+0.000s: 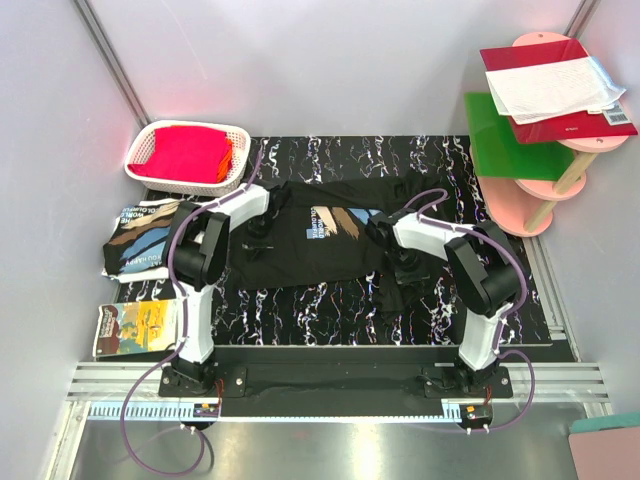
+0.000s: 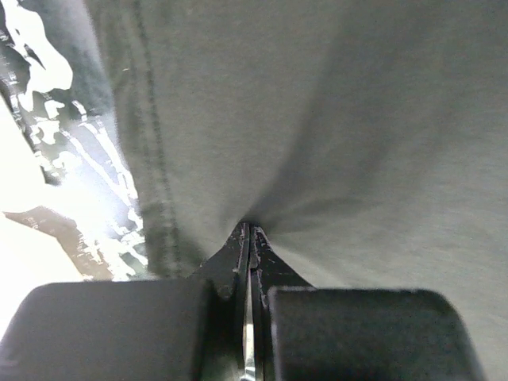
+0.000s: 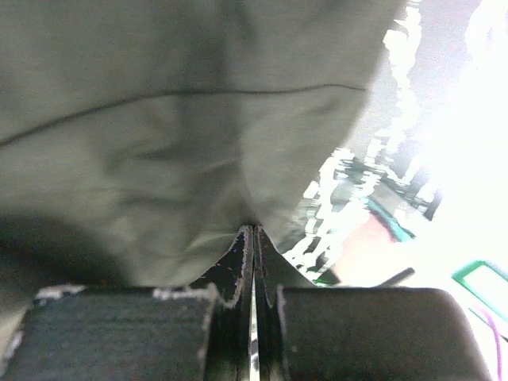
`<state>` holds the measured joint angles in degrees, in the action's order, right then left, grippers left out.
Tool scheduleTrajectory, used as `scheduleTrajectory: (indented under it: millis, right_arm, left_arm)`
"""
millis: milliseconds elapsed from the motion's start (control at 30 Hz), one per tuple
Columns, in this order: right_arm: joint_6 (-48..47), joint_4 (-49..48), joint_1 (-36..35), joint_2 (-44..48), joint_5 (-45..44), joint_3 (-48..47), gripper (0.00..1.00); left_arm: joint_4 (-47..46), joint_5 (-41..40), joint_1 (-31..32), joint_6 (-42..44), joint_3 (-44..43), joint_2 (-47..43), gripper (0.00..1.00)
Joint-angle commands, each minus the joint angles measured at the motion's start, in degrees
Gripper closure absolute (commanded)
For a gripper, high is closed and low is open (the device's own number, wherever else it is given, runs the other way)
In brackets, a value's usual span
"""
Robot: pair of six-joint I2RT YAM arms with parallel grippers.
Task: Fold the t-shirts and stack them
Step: Grap the side of the flattened tshirt closest away from the robot with both arms
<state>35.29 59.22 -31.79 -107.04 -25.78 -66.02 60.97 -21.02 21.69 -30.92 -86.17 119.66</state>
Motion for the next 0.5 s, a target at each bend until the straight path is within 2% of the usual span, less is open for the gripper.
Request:
scheduleTrajectory:
  millis: [0,300,467]
  right_arm:
    - [2.3,6.2,-0.5,-1.5,-7.4,-2.7,1.00]
    - [3.5,9.3,-0.3,-3.2,-11.2,-5.9,1.00]
    - [0.9,5.7,-0.5,6.6,-7.8,-5.9,1.00]
  left_arm:
    - [3.5,-4.1,0.0,1.1,-2.8,0.8,1.00]
    - [5.0,-5.8,-1.1,1.2,-3.9,1.9,1.00]
    - [4.7,-5.4,-1.1,1.5,-3.9,1.2,1.00]
